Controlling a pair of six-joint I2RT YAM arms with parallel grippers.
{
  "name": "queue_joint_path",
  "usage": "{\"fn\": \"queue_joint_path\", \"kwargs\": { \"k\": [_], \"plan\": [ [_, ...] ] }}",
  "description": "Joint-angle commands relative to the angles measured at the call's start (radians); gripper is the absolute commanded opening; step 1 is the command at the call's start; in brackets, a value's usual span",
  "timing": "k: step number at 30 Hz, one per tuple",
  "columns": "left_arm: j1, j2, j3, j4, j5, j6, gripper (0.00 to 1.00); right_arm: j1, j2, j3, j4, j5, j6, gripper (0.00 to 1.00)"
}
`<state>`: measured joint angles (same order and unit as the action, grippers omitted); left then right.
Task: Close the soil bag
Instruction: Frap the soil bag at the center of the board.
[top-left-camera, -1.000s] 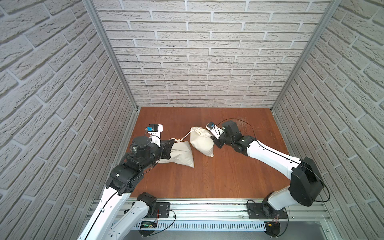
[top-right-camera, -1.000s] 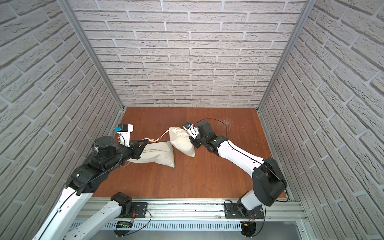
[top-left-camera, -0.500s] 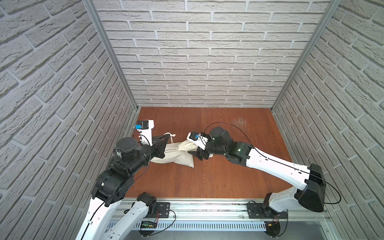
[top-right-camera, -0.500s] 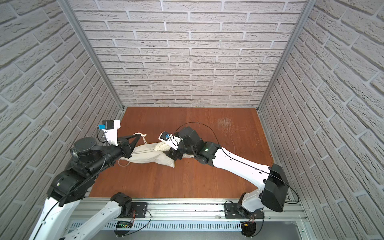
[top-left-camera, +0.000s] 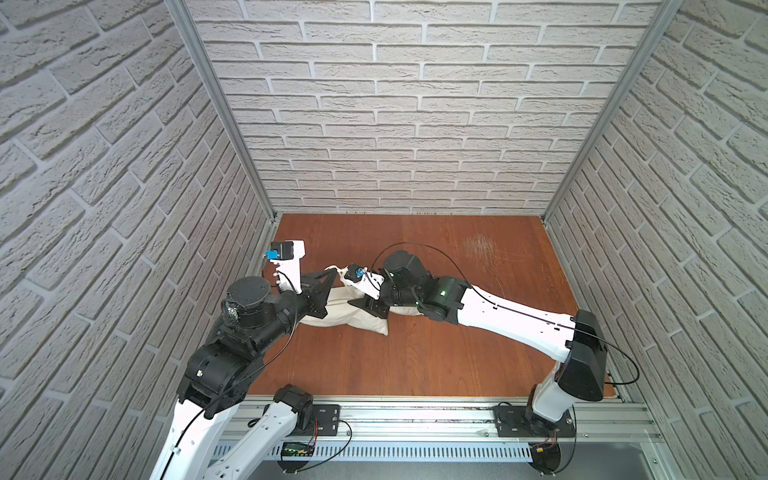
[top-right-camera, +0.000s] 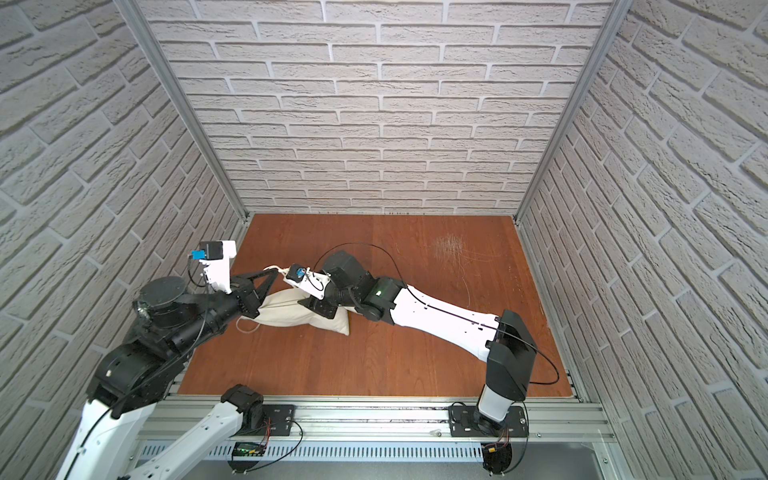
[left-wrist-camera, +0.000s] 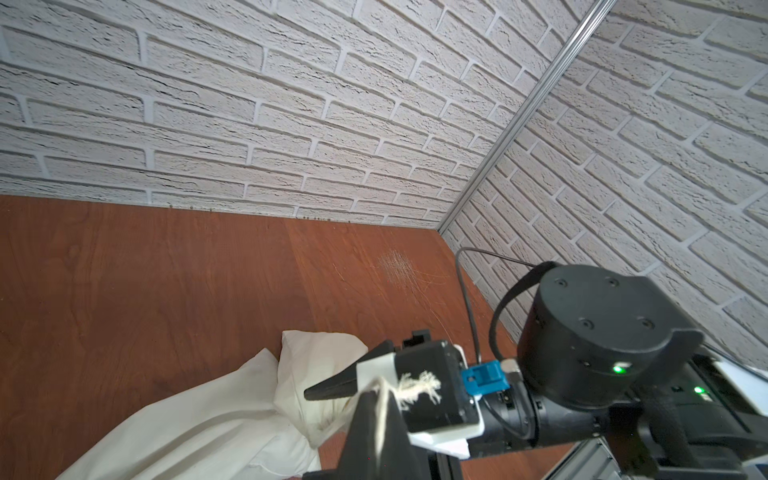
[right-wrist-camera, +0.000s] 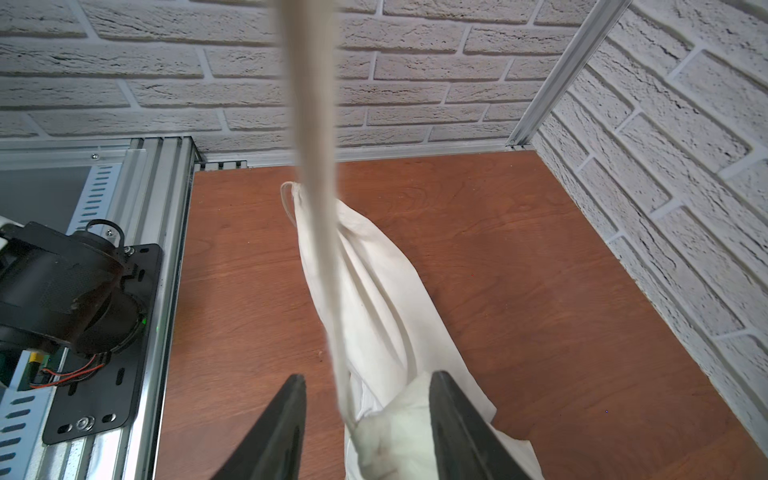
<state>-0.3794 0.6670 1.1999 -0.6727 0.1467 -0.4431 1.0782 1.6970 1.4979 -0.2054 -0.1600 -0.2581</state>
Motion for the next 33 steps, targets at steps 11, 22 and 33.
{"fn": "queue_joint_path", "kwargs": {
  "k": [11,22,33],
  "plan": [
    [-0.004,-0.042,0.096,0.001,-0.08,0.02,0.0,-0.036,0.086,0.063,-0.129,0.221,0.025,0.12],
    [-0.004,-0.052,0.213,-0.039,-0.195,0.039,0.0,-0.233,0.015,-0.078,-0.241,0.654,-0.024,0.04],
    [-0.004,0.114,0.313,0.016,-0.144,0.054,0.0,-0.557,-0.071,0.234,-0.319,0.891,-0.251,0.11]
  ]
}}
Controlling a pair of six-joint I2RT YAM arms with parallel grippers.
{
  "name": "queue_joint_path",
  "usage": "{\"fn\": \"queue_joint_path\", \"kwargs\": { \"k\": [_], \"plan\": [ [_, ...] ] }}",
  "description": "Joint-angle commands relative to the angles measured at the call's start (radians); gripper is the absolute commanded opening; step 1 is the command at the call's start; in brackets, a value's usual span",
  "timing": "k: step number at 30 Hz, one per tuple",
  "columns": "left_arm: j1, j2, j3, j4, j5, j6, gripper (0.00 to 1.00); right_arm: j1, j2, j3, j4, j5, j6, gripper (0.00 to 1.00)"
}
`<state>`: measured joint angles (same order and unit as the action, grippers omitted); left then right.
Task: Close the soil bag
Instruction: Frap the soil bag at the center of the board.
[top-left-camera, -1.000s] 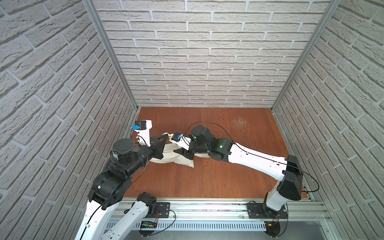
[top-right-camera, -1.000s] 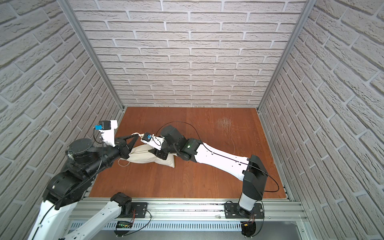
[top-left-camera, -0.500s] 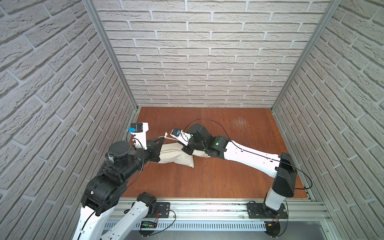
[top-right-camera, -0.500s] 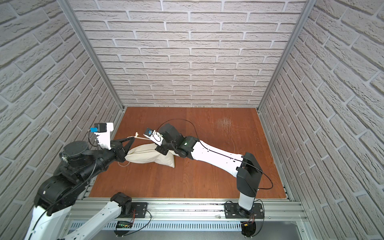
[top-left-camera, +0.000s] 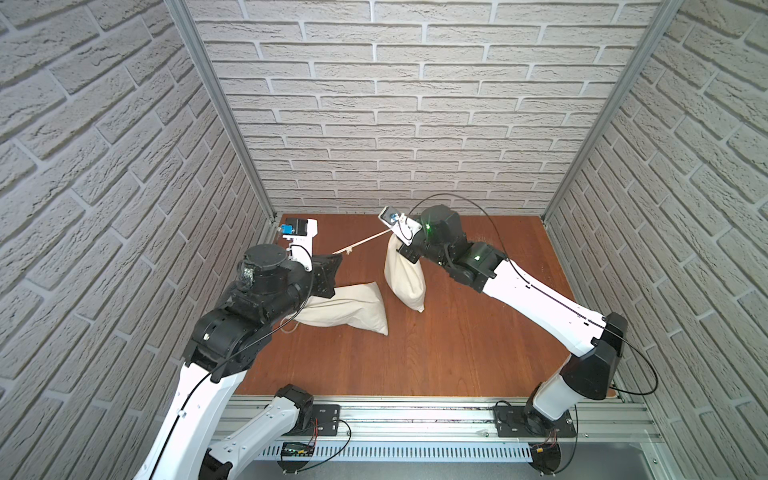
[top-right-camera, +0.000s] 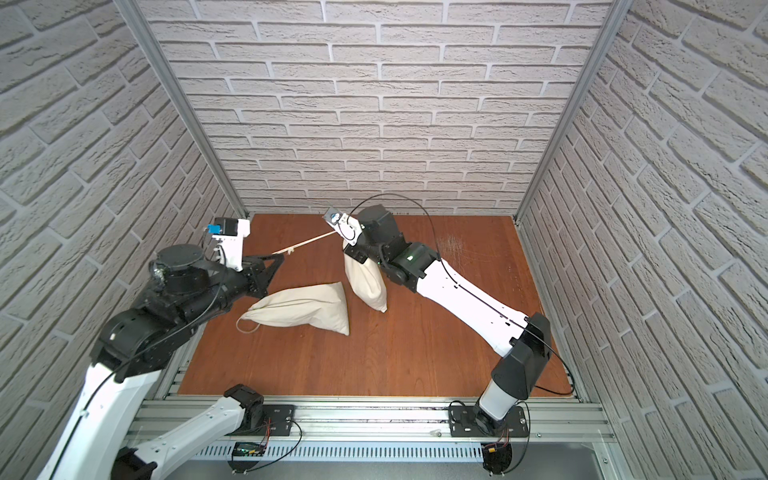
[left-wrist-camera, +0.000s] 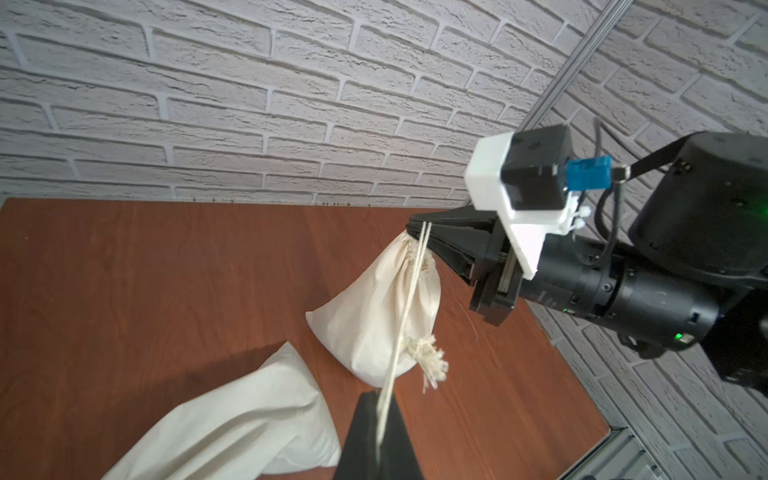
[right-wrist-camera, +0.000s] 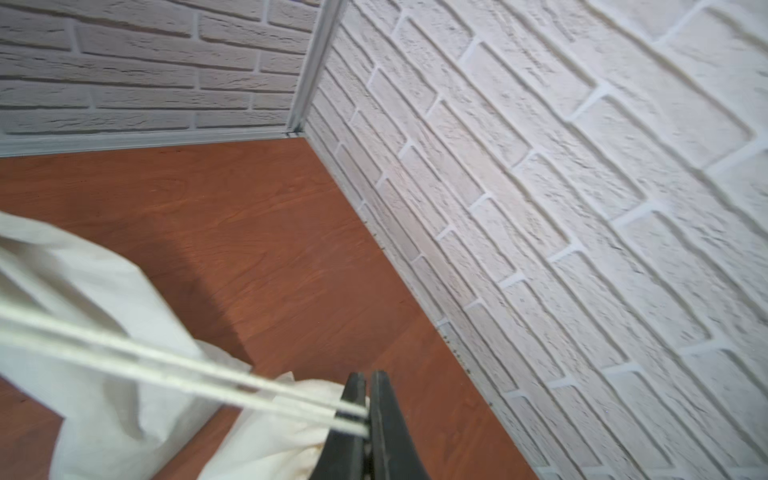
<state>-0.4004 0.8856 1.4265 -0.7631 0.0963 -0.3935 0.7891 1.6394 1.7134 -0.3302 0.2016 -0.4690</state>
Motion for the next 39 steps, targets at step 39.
{"fn": "queue_joint_path", "kwargs": {
  "k": [39],
  "plan": [
    [0.234,-0.145,-0.22,0.245,0.069,-0.146,0.0,-0.447,0.227,-0.242,-0.199,0.346,0.161,0.16]
  ]
}}
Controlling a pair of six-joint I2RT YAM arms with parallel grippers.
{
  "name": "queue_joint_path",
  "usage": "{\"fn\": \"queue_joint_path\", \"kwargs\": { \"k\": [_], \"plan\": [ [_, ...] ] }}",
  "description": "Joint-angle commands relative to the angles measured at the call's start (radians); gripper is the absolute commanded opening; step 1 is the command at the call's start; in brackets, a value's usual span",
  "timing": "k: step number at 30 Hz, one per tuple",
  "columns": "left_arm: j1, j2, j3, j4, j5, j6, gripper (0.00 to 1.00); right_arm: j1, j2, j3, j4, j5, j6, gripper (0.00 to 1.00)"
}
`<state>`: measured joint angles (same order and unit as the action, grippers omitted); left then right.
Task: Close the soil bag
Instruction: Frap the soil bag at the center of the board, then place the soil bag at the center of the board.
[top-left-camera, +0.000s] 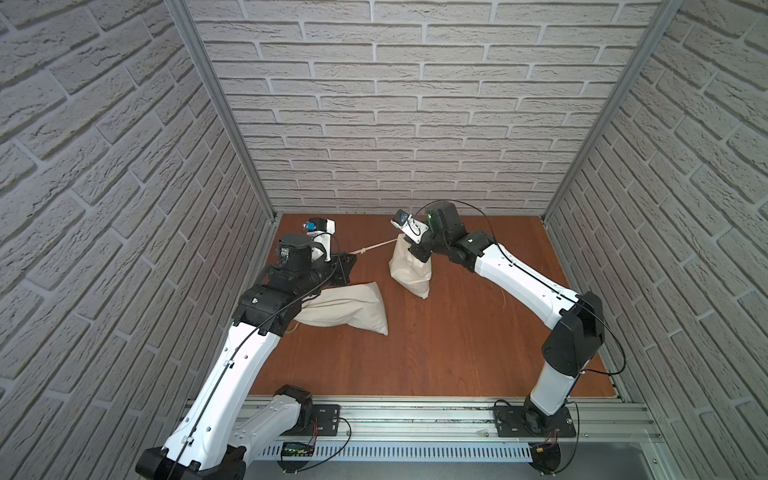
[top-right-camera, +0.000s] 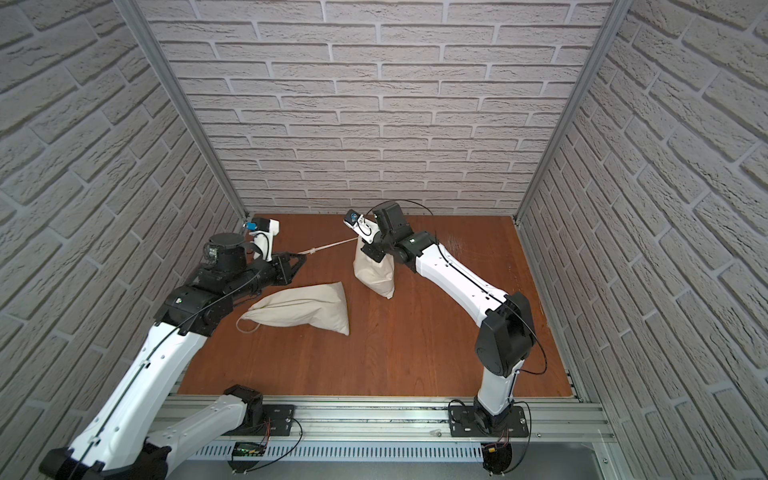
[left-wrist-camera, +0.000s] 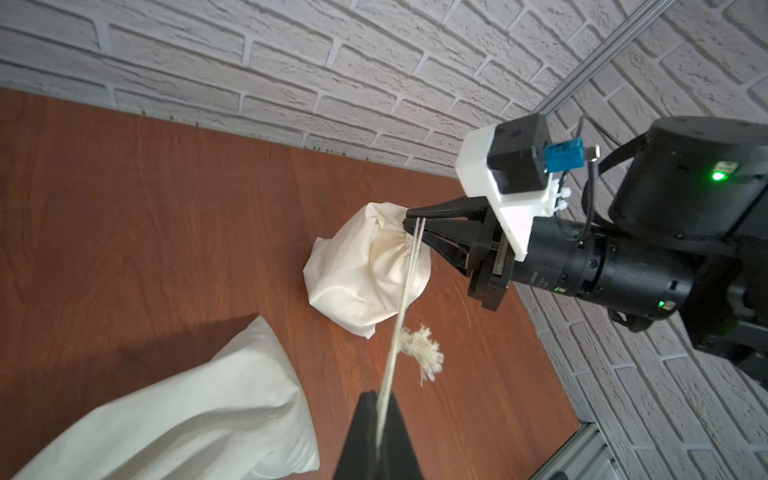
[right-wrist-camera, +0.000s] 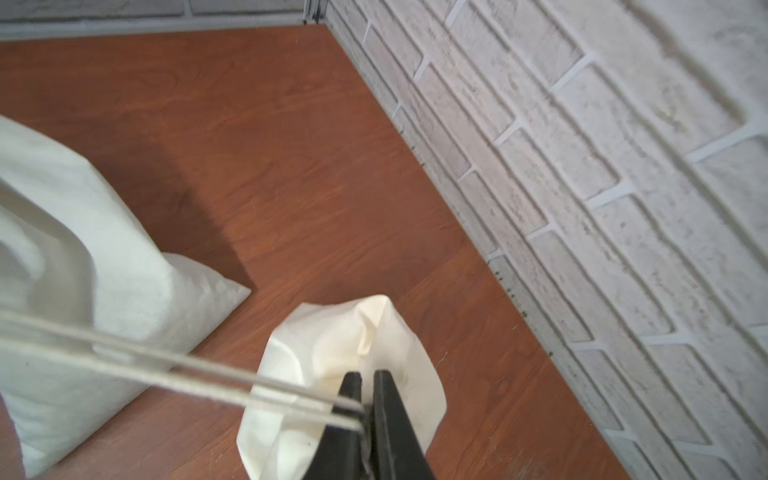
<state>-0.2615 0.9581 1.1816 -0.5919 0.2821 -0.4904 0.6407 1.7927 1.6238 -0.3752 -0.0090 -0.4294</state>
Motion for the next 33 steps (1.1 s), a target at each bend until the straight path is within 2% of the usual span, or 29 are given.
{"fn": "queue_joint_path", "kwargs": {
  "k": [1,4,7,15,18,27,31,33],
  "plan": [
    [0.113,-0.221,0.012,0.082,-0.104,-0.06,0.0,-0.287,0.076,-0.182,-0.139,0.547,0.129,0.17],
    [0.175,-0.222,0.006,0.105,-0.026,-0.096,0.0,-0.245,0.071,-0.276,-0.063,0.52,0.139,0.19],
    [0.199,-0.225,0.025,0.102,0.005,-0.106,0.0,-0.234,0.066,-0.301,-0.038,0.478,0.179,0.19],
    [0.218,-0.261,0.041,0.036,-0.022,-0.088,0.0,-0.22,0.021,-0.281,-0.025,0.395,0.208,0.22],
    [0.218,-0.258,0.014,-0.013,-0.073,-0.074,0.0,-0.22,-0.025,-0.262,-0.036,0.375,0.228,0.23],
    [0.196,-0.257,-0.296,0.045,-0.2,-0.14,0.0,-0.152,-0.19,-0.34,-0.017,0.181,0.293,0.15],
    [0.146,-0.24,-0.418,0.094,-0.268,-0.182,0.0,-0.132,-0.242,-0.394,-0.008,0.122,0.324,0.16],
    [0.105,-0.196,-0.479,0.114,-0.327,-0.206,0.0,-0.131,-0.274,-0.431,-0.004,0.079,0.346,0.23]
  ]
}}
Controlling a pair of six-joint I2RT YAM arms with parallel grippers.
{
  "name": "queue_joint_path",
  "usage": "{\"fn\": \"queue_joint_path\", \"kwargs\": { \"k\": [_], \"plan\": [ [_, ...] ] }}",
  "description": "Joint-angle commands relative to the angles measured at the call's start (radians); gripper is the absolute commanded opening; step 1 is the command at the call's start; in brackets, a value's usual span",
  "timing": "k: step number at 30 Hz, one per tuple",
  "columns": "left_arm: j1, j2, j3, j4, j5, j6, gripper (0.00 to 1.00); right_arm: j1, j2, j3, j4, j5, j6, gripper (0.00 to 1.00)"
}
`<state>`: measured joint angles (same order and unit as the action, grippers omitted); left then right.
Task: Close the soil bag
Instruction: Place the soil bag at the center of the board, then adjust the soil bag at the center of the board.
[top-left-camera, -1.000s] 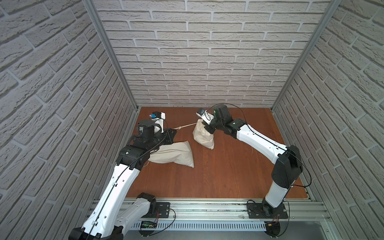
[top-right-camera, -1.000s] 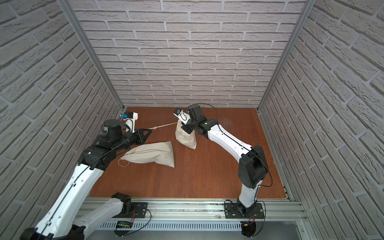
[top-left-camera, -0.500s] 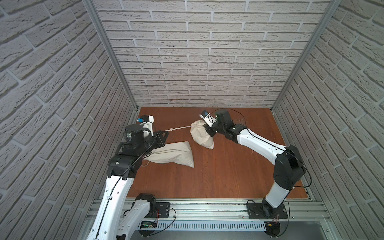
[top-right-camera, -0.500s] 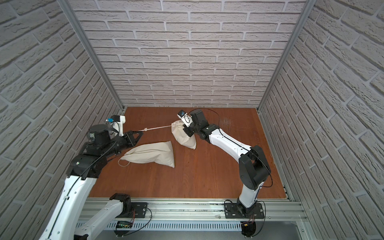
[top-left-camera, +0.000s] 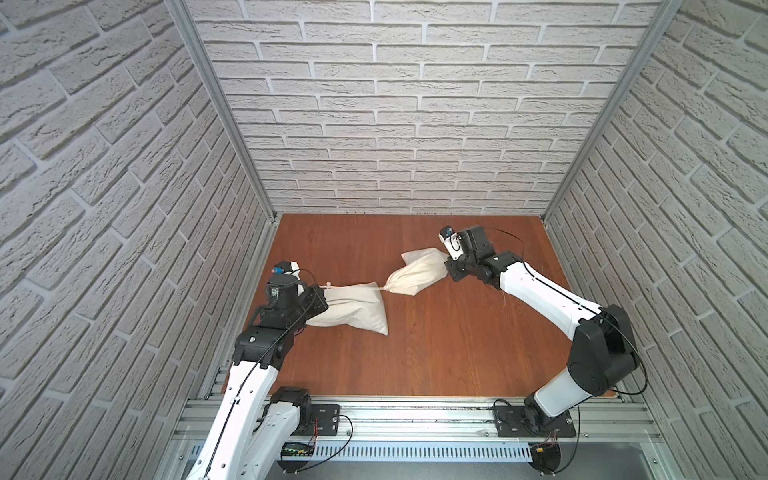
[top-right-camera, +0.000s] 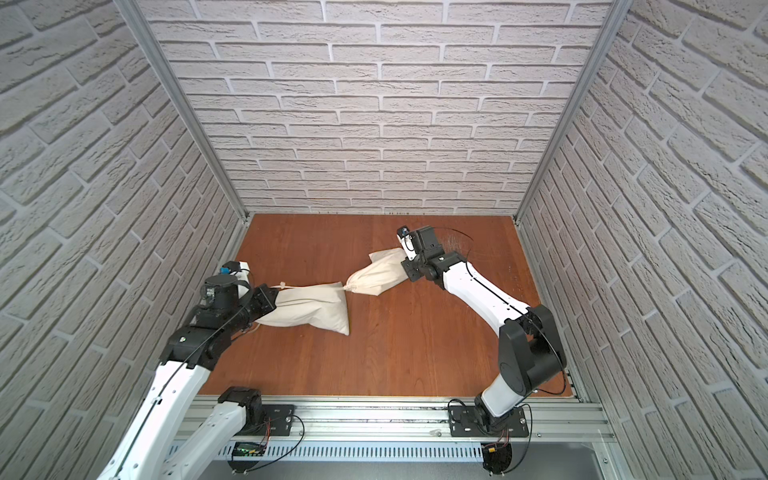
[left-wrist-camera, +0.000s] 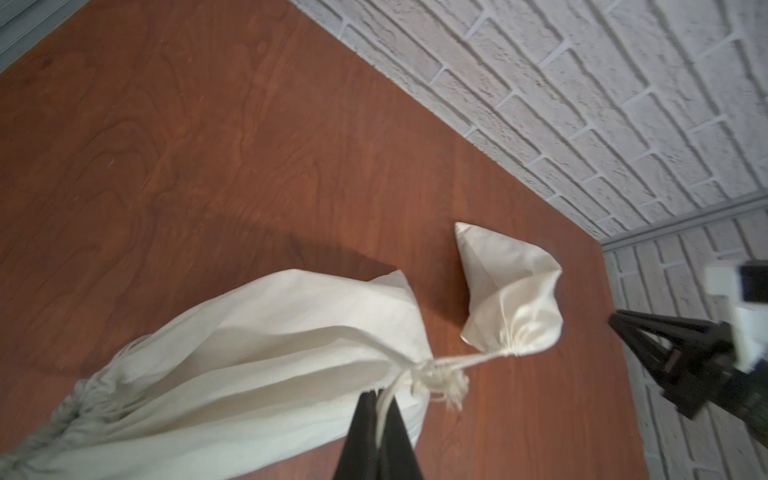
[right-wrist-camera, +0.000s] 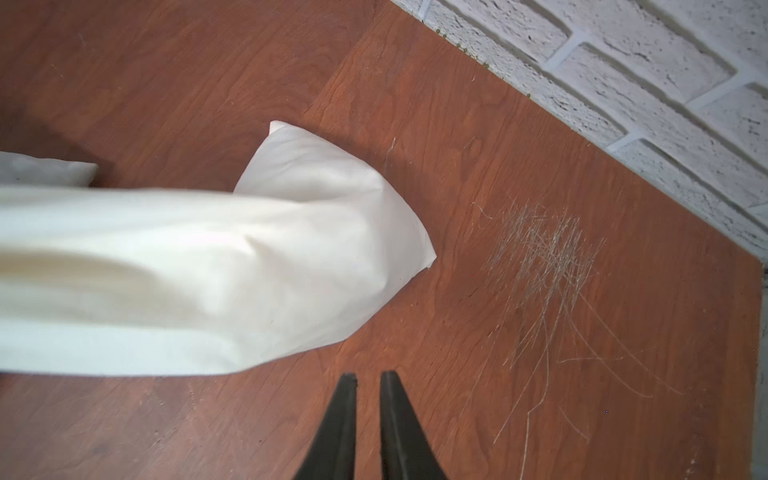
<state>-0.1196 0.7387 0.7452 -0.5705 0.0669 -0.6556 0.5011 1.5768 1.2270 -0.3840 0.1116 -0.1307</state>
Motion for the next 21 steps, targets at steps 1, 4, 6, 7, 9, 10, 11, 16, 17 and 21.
{"fn": "queue_joint_path", "kwargs": {
  "k": [1,4,6,7,9,10,11,16,17,21],
  "plan": [
    [-0.054,0.031,-0.066,0.095,-0.145,-0.052,0.0,0.008,-0.08,-0.057,0.013,-0.054,0.055,0.28],
    [-0.098,0.06,-0.13,0.107,-0.236,-0.071,0.0,0.003,-0.165,-0.132,0.06,-0.056,0.078,0.46],
    [-0.113,0.092,-0.163,0.12,-0.267,-0.076,0.0,-0.017,-0.215,-0.179,0.09,-0.042,0.103,0.58],
    [-0.12,0.117,-0.174,0.13,-0.276,-0.078,0.0,-0.03,-0.239,-0.201,0.103,-0.026,0.121,0.64],
    [-0.144,0.174,-0.194,0.153,-0.291,-0.085,0.02,-0.059,-0.284,-0.249,0.134,0.011,0.151,0.71],
    [-0.167,0.206,-0.204,0.174,-0.302,-0.089,0.06,-0.074,-0.305,-0.275,0.151,0.026,0.168,0.73],
    [-0.196,0.239,-0.209,0.192,-0.315,-0.093,0.09,-0.09,-0.325,-0.302,0.172,0.041,0.188,0.76],
    [-0.366,0.425,-0.201,0.294,-0.37,-0.132,0.18,-0.174,-0.433,-0.451,0.278,0.109,0.295,0.91],
    [-0.409,0.465,-0.193,0.316,-0.384,-0.141,0.2,-0.188,-0.452,-0.473,0.298,0.121,0.312,0.94],
    [-0.567,0.596,-0.122,0.381,-0.423,-0.162,0.24,-0.266,-0.513,-0.57,0.364,0.163,0.375,0.99]
  ]
}}
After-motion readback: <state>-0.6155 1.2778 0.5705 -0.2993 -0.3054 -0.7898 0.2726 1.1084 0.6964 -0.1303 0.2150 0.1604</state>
